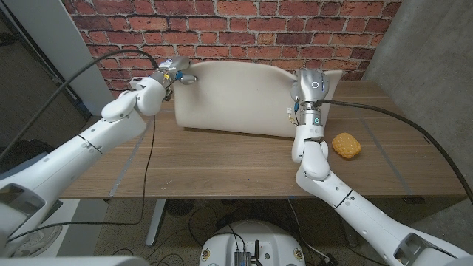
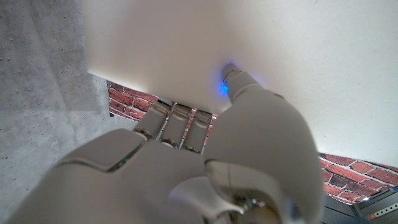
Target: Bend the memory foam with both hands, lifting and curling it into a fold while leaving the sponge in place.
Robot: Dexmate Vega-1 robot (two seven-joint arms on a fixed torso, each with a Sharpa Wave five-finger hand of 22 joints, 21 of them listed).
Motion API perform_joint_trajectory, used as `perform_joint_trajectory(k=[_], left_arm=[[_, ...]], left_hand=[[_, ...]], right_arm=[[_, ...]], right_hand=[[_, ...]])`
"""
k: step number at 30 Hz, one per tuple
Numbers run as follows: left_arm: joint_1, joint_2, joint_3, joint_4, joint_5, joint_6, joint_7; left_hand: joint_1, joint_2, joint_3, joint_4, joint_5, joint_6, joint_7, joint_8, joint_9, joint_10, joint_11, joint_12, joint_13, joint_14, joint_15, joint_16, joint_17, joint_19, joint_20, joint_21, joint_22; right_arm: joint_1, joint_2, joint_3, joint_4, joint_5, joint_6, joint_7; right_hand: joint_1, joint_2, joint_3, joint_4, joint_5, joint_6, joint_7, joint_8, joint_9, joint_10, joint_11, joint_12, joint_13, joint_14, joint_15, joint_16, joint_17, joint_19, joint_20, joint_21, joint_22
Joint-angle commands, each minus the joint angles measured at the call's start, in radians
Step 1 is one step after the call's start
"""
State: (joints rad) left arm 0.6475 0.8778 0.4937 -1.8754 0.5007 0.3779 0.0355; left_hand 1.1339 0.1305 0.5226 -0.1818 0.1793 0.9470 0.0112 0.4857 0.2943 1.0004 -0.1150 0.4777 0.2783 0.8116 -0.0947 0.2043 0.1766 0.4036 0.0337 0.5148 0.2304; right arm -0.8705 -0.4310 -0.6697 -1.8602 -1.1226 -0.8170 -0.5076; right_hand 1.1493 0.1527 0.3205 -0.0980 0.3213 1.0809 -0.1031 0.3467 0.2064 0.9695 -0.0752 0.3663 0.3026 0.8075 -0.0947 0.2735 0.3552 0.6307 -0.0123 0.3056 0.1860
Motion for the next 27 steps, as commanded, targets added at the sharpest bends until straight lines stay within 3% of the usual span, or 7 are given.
perform_joint_trajectory(k=[1,11,17,20,21,23,27], left_arm=[[-0.087,-0.075,0.117,0.065,0.087,0.077,0.029],[-0.134,-0.123,0.181,0.122,0.139,0.128,0.018],[-0.154,-0.156,0.206,0.163,0.148,0.161,0.026],[-0.167,-0.17,0.222,0.182,0.155,0.177,0.026],[-0.171,-0.175,0.228,0.189,0.156,0.18,0.027],[-0.184,-0.186,0.241,0.209,0.162,0.184,0.031],[-0.199,-0.198,0.254,0.229,0.163,0.185,0.04]], left_hand=[[0.028,0.035,0.032,0.025,0.009,0.019,0.014,-0.004,0.002,0.016,-0.002,0.011,0.27,0.013,-0.098,-0.001,0.003,0.006,0.0,0.007,0.004],[0.026,0.032,0.033,0.022,0.011,0.024,0.017,-0.007,-0.002,0.019,-0.002,0.009,0.269,0.018,-0.1,-0.002,0.002,0.008,0.0,0.014,0.004],[0.026,0.03,0.037,0.017,0.016,0.034,0.023,-0.009,-0.006,0.031,0.005,0.007,0.263,0.031,-0.1,0.0,0.0,0.023,-0.005,0.025,0.004],[0.026,0.027,0.037,0.015,0.018,0.035,0.025,-0.011,-0.008,0.035,0.005,0.007,0.261,0.035,-0.099,0.0,0.0,0.024,-0.006,0.027,0.004],[0.026,0.025,0.037,0.014,0.018,0.035,0.026,-0.012,-0.008,0.034,0.005,0.006,0.261,0.037,-0.1,0.001,0.0,0.025,-0.006,0.028,0.004],[0.026,0.024,0.037,0.013,0.019,0.036,0.029,-0.013,-0.009,0.037,0.005,0.006,0.259,0.039,-0.1,0.001,-0.001,0.025,-0.006,0.03,0.004],[0.027,0.02,0.037,0.01,0.022,0.039,0.03,-0.015,-0.011,0.04,0.006,0.006,0.26,0.043,-0.101,0.001,-0.001,0.026,-0.005,0.033,0.004]], right_arm=[[0.077,-0.054,-0.025,0.075,0.125,0.037,-0.071],[0.148,-0.069,-0.067,0.151,0.172,0.061,-0.09],[0.167,-0.077,-0.089,0.173,0.189,0.065,-0.107],[0.169,-0.079,-0.093,0.176,0.202,0.067,-0.114],[0.169,-0.08,-0.096,0.176,0.203,0.063,-0.114],[0.165,-0.074,-0.099,0.18,0.203,0.05,-0.132],[0.154,-0.063,-0.096,0.182,0.21,0.034,-0.18]], right_hand=[[-0.004,0.002,0.006,0.0,0.006,0.017,0.012,0.002,0.004,-0.005,-0.005,-0.006,0.002,0.01,-0.125,0.0,0.003,0.001,-0.003,0.0,0.002],[-0.007,0.0,0.008,-0.003,0.004,0.008,0.001,-0.005,0.001,-0.023,-0.018,-0.019,-0.004,0.002,-0.126,-0.007,0.004,0.006,-0.001,0.001,0.002],[-0.028,-0.016,0.02,-0.009,-0.009,-0.082,-0.031,-0.06,-0.011,-0.126,-0.022,-0.079,-0.023,-0.032,-0.12,-0.035,0.002,0.019,0.004,0.004,0.001],[-0.076,-0.047,0.002,0.0,-0.027,-0.174,-0.037,-0.112,-0.016,-0.189,-0.019,-0.115,-0.032,-0.064,-0.108,-0.046,0.006,0.018,0.012,0.001,0.001],[-0.11,-0.068,-0.008,0.006,-0.033,-0.234,-0.047,-0.143,-0.017,-0.228,-0.021,-0.137,-0.038,-0.096,-0.106,-0.058,0.007,0.022,0.016,0.0,0.001],[-0.163,-0.091,-0.023,0.017,-0.034,-0.348,-0.056,-0.175,-0.016,-0.312,-0.015,-0.172,-0.046,-0.14,-0.106,-0.067,0.011,0.013,0.024,-0.008,0.001],[-0.253,-0.127,-0.048,0.027,-0.017,-0.674,-0.032,-0.183,-0.014,-0.557,-0.009,-0.192,-0.062,-0.309,-0.081,-0.085,0.02,-0.018,0.039,-0.033,0.002]])
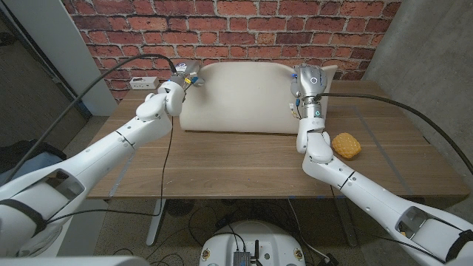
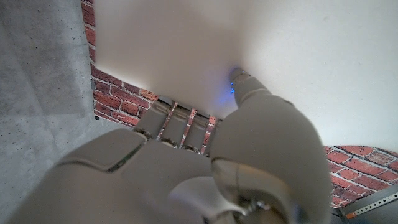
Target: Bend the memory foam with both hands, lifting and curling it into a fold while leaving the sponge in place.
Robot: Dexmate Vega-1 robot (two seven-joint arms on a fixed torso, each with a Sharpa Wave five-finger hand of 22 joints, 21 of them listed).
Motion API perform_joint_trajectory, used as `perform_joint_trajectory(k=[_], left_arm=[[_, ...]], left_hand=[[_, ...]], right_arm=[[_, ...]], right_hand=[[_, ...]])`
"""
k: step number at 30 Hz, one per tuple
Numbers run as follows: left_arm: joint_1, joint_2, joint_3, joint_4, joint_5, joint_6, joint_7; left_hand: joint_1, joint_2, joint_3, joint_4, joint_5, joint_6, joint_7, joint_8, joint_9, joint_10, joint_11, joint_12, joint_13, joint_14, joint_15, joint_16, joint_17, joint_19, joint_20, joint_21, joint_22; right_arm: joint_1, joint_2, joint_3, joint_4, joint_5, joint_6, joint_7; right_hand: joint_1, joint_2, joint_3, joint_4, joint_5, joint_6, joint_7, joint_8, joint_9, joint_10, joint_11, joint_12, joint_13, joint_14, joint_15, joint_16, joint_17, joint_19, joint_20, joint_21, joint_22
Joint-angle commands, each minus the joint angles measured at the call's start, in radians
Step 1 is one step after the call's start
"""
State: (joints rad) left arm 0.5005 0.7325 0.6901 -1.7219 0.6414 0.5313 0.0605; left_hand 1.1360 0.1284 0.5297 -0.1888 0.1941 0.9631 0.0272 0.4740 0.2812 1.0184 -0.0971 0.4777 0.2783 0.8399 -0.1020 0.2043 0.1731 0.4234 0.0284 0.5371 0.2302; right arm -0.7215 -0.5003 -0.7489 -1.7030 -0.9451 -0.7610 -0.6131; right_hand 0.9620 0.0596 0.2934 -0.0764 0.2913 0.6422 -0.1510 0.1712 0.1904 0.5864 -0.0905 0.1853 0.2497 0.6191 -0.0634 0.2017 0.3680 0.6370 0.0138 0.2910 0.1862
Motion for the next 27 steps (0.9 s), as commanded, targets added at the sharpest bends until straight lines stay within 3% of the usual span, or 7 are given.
perform_joint_trajectory(k=[1,4,9,17,21,24,27], left_arm=[[-0.055,-0.055,0.061,0.079,0.024,0.034,0.018],[-0.065,-0.062,0.075,0.09,0.034,0.045,0.022],[-0.079,-0.081,0.091,0.111,0.046,0.074,0.033],[-0.111,-0.123,0.14,0.151,0.107,0.174,0.049],[-0.123,-0.146,0.152,0.171,0.114,0.206,0.064],[-0.132,-0.16,0.161,0.18,0.113,0.23,0.064],[-0.14,-0.165,0.174,0.184,0.114,0.239,0.064]], left_hand=[[0.025,0.022,0.031,0.017,0.008,0.021,0.014,-0.005,0.001,0.022,-0.01,0.006,0.26,0.016,-0.094,0.0,0.002,0.006,0.0,0.011,0.004],[0.024,0.02,0.03,0.016,0.009,0.025,0.013,-0.006,0.0,0.023,-0.012,0.006,0.261,0.019,-0.094,0.001,0.002,0.006,0.001,0.013,0.004],[0.024,0.018,0.031,0.015,0.011,0.029,0.012,-0.007,-0.003,0.028,-0.009,0.006,0.261,0.024,-0.093,0.0,0.001,0.007,0.0,0.016,0.003],[0.025,0.015,0.032,0.013,0.016,0.04,0.015,-0.01,-0.007,0.036,-0.008,0.007,0.261,0.035,-0.097,0.002,0.001,0.011,-0.003,0.024,0.003],[0.025,0.013,0.033,0.012,0.019,0.047,0.017,-0.011,-0.009,0.042,-0.009,0.008,0.262,0.041,-0.098,0.002,0.001,0.015,-0.006,0.028,0.002],[0.025,0.01,0.032,0.011,0.022,0.053,0.019,-0.013,-0.012,0.051,-0.007,0.009,0.26,0.05,-0.099,0.004,0.002,0.02,-0.008,0.033,0.002],[0.024,0.008,0.032,0.01,0.024,0.055,0.019,-0.015,-0.014,0.055,-0.009,0.011,0.262,0.057,-0.1,0.006,0.002,0.023,-0.008,0.037,0.001]], right_arm=[[0.004,0.01,-0.016,0.026,0.033,-0.028,-0.086],[-0.009,0.021,-0.007,0.033,0.045,-0.021,-0.152],[-0.036,0.038,0.019,0.056,0.085,0.052,-0.313],[-0.064,0.054,0.035,0.085,0.098,0.136,-0.504],[-0.133,0.13,0.145,0.122,-0.107,0.255,-0.504],[-0.179,0.215,0.246,0.166,-0.336,0.336,-0.504],[-0.201,0.258,0.29,0.181,-0.472,0.359,-0.504]], right_hand=[[-0.081,-0.041,-0.026,0.005,0.017,-0.304,0.025,-0.006,0.002,-0.224,0.015,-0.009,-0.013,-0.153,-0.105,-0.012,0.007,-0.035,0.016,-0.026,0.002],[-0.154,-0.073,-0.059,0.018,0.037,-0.461,0.056,-0.001,0.003,-0.39,0.029,-0.011,-0.024,-0.279,-0.059,-0.018,0.0,-0.086,0.037,-0.057,0.001],[-0.21,-0.085,-0.084,0.037,0.045,-0.527,0.067,0.005,0.003,-0.456,0.053,-0.004,-0.03,-0.359,-0.031,-0.021,-0.009,-0.153,0.064,-0.086,0.0],[-0.25,-0.071,-0.093,0.056,0.042,-0.452,0.053,0.035,0.003,-0.44,0.051,0.014,-0.034,-0.377,-0.029,-0.011,-0.017,-0.175,0.081,-0.092,-0.002],[-0.284,-0.066,-0.099,0.064,0.039,-0.346,0.062,0.061,0.007,-0.328,0.036,0.063,-0.032,-0.276,-0.05,0.028,-0.026,-0.124,0.069,-0.07,0.0],[-0.263,-0.091,-0.096,0.032,0.054,-0.232,0.042,0.096,0.017,-0.228,0.028,0.118,-0.013,-0.198,-0.088,0.049,-0.021,-0.07,0.041,-0.055,0.001],[-0.262,-0.133,-0.111,0.013,0.078,-0.209,0.029,0.11,0.032,-0.261,0.008,0.119,0.001,-0.258,-0.09,0.015,-0.017,-0.119,0.035,-0.078,0.001]])
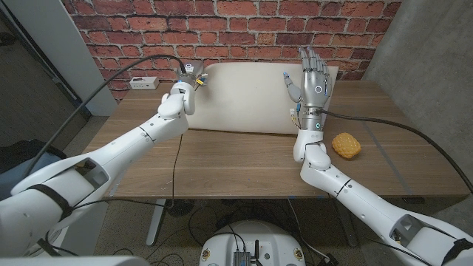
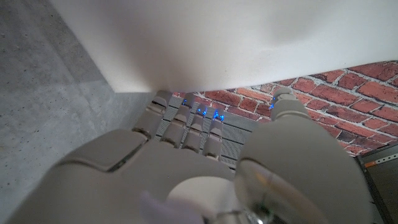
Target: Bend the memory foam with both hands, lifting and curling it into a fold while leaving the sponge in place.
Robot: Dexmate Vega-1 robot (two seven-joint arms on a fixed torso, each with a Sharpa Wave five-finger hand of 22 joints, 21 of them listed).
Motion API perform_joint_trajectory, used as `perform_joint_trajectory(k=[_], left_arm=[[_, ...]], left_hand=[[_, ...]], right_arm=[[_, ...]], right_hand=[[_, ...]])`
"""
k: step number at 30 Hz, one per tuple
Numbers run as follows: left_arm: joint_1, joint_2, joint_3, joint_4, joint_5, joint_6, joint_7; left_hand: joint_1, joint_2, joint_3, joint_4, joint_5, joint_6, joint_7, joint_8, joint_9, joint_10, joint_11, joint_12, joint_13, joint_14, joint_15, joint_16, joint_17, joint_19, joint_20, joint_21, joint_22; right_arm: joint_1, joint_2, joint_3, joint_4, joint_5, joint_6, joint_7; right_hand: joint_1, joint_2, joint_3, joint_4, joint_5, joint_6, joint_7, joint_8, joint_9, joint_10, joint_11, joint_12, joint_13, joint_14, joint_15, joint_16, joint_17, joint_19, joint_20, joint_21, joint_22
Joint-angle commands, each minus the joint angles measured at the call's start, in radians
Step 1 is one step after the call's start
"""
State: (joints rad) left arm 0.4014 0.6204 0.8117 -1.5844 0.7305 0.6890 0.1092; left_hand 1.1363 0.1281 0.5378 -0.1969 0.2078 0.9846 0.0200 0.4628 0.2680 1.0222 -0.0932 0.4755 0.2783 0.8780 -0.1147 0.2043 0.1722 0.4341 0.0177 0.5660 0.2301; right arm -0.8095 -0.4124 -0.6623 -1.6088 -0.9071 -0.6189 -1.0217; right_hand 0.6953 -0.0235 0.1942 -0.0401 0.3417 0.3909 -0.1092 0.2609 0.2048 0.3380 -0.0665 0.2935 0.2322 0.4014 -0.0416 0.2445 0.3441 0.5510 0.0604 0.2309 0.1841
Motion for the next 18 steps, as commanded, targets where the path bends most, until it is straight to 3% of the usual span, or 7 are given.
perform_joint_trajectory(k=[1,3,4,7,11,18], left_arm=[[-0.045,-0.057,0.058,0.048,0.028,0.092,0.012],[-0.047,-0.059,0.062,0.049,0.024,0.091,0.017],[-0.05,-0.063,0.065,0.05,0.025,0.101,0.015],[-0.06,-0.068,0.08,0.054,0.03,0.118,0.006],[-0.069,-0.072,0.092,0.059,0.027,0.121,0.005],[-0.08,-0.083,0.106,0.063,0.024,0.141,0.008]], left_hand=[[0.024,0.007,0.023,0.017,0.011,0.035,0.027,-0.005,-0.001,0.051,-0.013,0.013,0.263,0.023,-0.09,0.008,0.004,0.014,0.002,0.009,0.001],[0.025,0.003,0.022,0.016,0.013,0.039,0.027,-0.006,-0.003,0.058,-0.012,0.015,0.263,0.03,-0.092,0.01,0.005,0.015,0.001,0.011,0.001],[0.026,0.001,0.021,0.014,0.013,0.04,0.028,-0.007,-0.004,0.06,-0.012,0.016,0.263,0.033,-0.094,0.011,0.005,0.016,0.001,0.012,0.0],[0.028,-0.001,0.021,0.014,0.016,0.044,0.026,-0.009,-0.006,0.062,-0.011,0.016,0.265,0.041,-0.093,0.013,0.005,0.016,-0.001,0.015,0.0],[0.029,-0.005,0.021,0.013,0.02,0.046,0.026,-0.014,-0.009,0.061,-0.013,0.016,0.269,0.045,-0.094,0.011,0.004,0.015,0.0,0.019,-0.001],[0.029,-0.008,0.021,0.015,0.024,0.048,0.029,-0.019,-0.012,0.061,-0.011,0.016,0.271,0.049,-0.093,0.008,0.003,0.015,0.0,0.023,-0.001]], right_arm=[[-0.119,0.174,0.211,0.083,-0.526,0.232,-0.095],[-0.135,0.184,0.232,0.073,-0.554,0.27,-0.095],[-0.142,0.184,0.237,0.067,-0.571,0.275,-0.095],[-0.156,0.178,0.236,0.044,-0.6,0.284,-0.095],[-0.168,0.159,0.223,0.011,-0.613,0.275,-0.095],[-0.195,0.138,0.211,-0.029,-0.61,0.275,-0.095]], right_hand=[[0.004,-0.054,-0.014,-0.026,0.036,0.036,-0.015,0.019,0.022,-0.037,-0.012,0.003,0.021,-0.065,-0.105,-0.039,0.008,-0.061,-0.004,-0.028,0.003],[0.002,-0.054,-0.015,-0.026,0.047,0.056,-0.027,0.03,0.026,-0.015,-0.022,0.014,0.024,-0.067,-0.111,-0.039,0.009,-0.08,0.0,-0.032,0.003],[0.003,-0.05,-0.013,-0.028,0.056,0.075,-0.032,0.04,0.029,-0.006,-0.027,0.02,0.026,-0.039,-0.121,-0.028,0.011,-0.081,0.002,-0.03,0.003],[0.017,-0.038,-0.004,-0.035,0.072,0.112,-0.04,0.062,0.036,0.024,-0.028,0.036,0.032,0.002,-0.124,-0.013,0.018,-0.06,-0.007,-0.019,0.004],[0.028,-0.036,-0.001,-0.042,0.077,0.113,-0.038,0.067,0.039,0.02,-0.03,0.036,0.035,-0.015,-0.12,-0.021,0.02,-0.065,-0.013,-0.021,0.004],[0.054,-0.007,0.018,-0.055,0.094,0.153,-0.045,0.098,0.051,0.083,-0.035,0.073,0.051,0.068,-0.136,0.01,0.042,0.041,-0.045,0.018,0.006]])
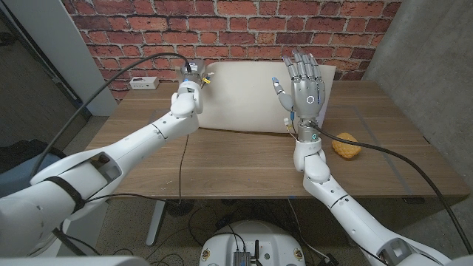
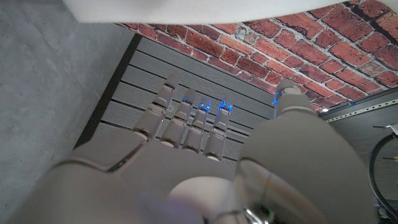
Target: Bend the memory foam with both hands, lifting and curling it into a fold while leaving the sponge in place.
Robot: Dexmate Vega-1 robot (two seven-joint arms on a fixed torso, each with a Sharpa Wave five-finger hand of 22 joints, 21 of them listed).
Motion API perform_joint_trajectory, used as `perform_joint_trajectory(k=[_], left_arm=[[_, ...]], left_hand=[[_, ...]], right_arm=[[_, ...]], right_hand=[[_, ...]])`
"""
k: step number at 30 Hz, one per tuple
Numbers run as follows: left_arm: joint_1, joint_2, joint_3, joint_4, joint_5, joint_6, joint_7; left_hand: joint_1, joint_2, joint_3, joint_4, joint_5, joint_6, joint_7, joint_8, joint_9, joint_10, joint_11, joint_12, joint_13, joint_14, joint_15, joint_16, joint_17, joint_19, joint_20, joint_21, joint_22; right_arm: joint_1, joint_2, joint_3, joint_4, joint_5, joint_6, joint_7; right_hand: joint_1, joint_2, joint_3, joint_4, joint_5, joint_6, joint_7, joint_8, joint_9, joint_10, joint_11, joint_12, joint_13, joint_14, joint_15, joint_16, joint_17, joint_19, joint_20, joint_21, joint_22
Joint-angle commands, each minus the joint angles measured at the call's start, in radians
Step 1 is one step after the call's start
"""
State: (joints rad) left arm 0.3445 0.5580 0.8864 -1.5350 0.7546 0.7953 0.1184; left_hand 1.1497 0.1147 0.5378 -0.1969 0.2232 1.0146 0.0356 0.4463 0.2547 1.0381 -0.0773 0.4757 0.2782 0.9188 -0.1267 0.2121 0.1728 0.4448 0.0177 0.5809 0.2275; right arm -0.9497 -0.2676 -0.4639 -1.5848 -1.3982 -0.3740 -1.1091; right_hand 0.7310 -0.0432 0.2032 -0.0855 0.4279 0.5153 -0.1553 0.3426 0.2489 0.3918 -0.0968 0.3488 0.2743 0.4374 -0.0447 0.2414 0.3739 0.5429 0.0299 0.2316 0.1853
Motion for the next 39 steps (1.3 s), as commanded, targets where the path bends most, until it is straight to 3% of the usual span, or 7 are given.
perform_joint_trajectory(k=[1,5,9,17,19,27,39], left_arm=[[-0.025,-0.022,0.034,0.015,0.0,0.038,-0.001],[-0.03,-0.021,0.041,0.013,-0.002,0.041,-0.002],[-0.033,-0.033,0.044,0.018,-0.001,0.066,0.003],[-0.038,-0.053,0.046,0.025,-0.015,0.118,0.018],[-0.036,-0.053,0.041,0.022,-0.028,0.118,0.024],[-0.041,-0.053,0.042,0.023,-0.056,0.133,0.036],[-0.054,-0.067,0.05,0.034,-0.091,0.162,0.064]], left_hand=[[0.015,0.004,0.021,0.015,0.009,0.018,0.013,-0.003,0.001,0.045,-0.027,0.015,0.271,0.008,-0.081,0.0,0.002,0.003,0.001,0.009,0.001],[0.015,0.003,0.022,0.015,0.012,0.021,0.012,-0.006,-0.001,0.047,-0.028,0.013,0.269,0.009,-0.081,-0.002,0.001,0.003,0.0,0.011,0.001],[0.014,0.002,0.023,0.016,0.014,0.022,0.015,-0.009,-0.003,0.049,-0.03,0.013,0.27,0.011,-0.081,-0.004,0.001,0.003,0.0,0.014,0.0],[0.015,0.0,0.024,0.016,0.019,0.025,0.013,-0.015,-0.006,0.051,-0.03,0.011,0.272,0.015,-0.078,-0.006,0.0,0.007,0.001,0.022,-0.001],[0.015,-0.001,0.024,0.016,0.02,0.025,0.015,-0.017,-0.007,0.051,-0.029,0.01,0.272,0.016,-0.078,-0.006,0.0,0.007,0.001,0.023,-0.001],[0.015,-0.002,0.025,0.017,0.024,0.024,0.016,-0.023,-0.009,0.053,-0.027,0.009,0.273,0.019,-0.077,-0.008,0.0,0.006,0.0,0.028,-0.001],[0.014,-0.004,0.026,0.017,0.03,0.029,0.015,-0.03,-0.012,0.053,-0.025,0.006,0.274,0.023,-0.076,-0.011,0.0,0.007,0.002,0.036,-0.003]], right_arm=[[-0.058,-0.008,0.012,-0.056,-0.116,0.033,-0.008],[-0.065,-0.016,0.008,-0.052,-0.093,0.058,-0.008],[-0.06,-0.024,-0.011,-0.024,-0.042,0.08,-0.008],[0.013,-0.14,-0.156,0.005,0.129,0.022,0.029],[0.031,-0.16,-0.186,0.01,0.162,0.007,0.047],[0.09,-0.225,-0.289,0.004,0.235,-0.045,0.152],[0.163,-0.273,-0.389,0.02,0.292,-0.036,0.244]], right_hand=[[0.023,0.021,0.015,-0.012,0.008,0.043,0.003,0.024,0.008,0.057,-0.006,0.031,0.012,0.061,-0.145,0.023,0.017,0.065,-0.016,0.023,0.006],[0.002,0.043,0.021,-0.001,-0.003,0.113,0.014,0.051,0.006,0.119,-0.006,0.062,0.017,0.113,-0.161,0.036,0.03,0.095,-0.018,0.032,0.007],[-0.019,0.056,0.025,0.009,-0.015,0.161,0.011,0.062,-0.005,0.159,-0.003,0.076,0.013,0.144,-0.163,0.04,0.035,0.103,-0.013,0.033,0.007],[-0.043,0.06,0.023,0.02,-0.026,0.187,0.023,0.065,-0.014,0.154,0.009,0.071,0.008,0.158,-0.155,0.039,0.037,0.108,-0.003,0.034,0.007],[-0.057,0.062,0.024,0.024,-0.033,0.208,0.033,0.068,-0.021,0.183,0.009,0.079,0.005,0.179,-0.161,0.041,0.038,0.109,-0.002,0.034,0.007],[-0.055,0.057,0.034,0.013,-0.042,0.159,0.019,0.038,-0.033,0.147,0.002,0.059,-0.001,0.168,-0.161,0.025,0.036,0.111,0.001,0.032,0.006],[-0.044,0.051,0.044,-0.001,-0.046,0.172,0.026,0.035,-0.04,0.168,0.01,0.061,-0.007,0.199,-0.171,0.028,0.033,0.109,0.002,0.029,0.006]])
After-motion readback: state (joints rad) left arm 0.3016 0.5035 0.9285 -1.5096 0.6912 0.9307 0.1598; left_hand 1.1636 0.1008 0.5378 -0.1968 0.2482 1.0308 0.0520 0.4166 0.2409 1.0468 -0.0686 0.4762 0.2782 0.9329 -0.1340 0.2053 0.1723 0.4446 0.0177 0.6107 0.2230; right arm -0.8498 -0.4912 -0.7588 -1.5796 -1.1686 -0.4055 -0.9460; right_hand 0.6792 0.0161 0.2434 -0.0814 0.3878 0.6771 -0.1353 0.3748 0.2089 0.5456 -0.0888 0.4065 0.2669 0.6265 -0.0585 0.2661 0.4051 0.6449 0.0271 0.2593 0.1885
